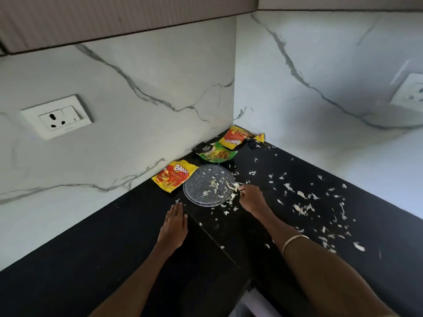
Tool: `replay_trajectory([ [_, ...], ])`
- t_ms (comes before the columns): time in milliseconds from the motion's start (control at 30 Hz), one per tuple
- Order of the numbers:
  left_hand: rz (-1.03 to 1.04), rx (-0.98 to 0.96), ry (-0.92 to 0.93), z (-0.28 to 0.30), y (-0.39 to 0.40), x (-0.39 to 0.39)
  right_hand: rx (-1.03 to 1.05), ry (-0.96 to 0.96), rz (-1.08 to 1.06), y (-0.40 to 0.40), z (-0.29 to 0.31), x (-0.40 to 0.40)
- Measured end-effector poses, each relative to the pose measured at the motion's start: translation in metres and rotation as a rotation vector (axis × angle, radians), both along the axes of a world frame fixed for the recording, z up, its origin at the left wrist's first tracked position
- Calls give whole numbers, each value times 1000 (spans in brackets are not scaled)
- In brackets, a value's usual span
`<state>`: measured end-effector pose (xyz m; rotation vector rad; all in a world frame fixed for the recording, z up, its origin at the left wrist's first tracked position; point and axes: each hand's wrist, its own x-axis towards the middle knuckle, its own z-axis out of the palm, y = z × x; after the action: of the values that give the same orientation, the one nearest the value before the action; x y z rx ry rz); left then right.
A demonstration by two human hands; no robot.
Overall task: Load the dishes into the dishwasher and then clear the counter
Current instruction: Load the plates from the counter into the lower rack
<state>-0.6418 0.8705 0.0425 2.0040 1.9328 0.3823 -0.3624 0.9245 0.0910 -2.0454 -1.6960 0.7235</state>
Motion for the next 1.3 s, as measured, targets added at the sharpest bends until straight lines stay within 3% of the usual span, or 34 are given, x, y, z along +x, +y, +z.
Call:
replay_trajectory([
  [233, 105, -43, -53, -5, 41, 3, -50, -35, 114, 81, -3, -7],
  [600, 52, -57, -7, -15, 66, 8, -192, -247, 209, 166, -33, -37],
  [900, -2, -22, 93, -21, 72, 4, -214, -48, 19, 202, -51, -28],
  [1300, -31, -97, 63, -7, 71, 9, 12, 199, 97, 165, 49, -13],
])
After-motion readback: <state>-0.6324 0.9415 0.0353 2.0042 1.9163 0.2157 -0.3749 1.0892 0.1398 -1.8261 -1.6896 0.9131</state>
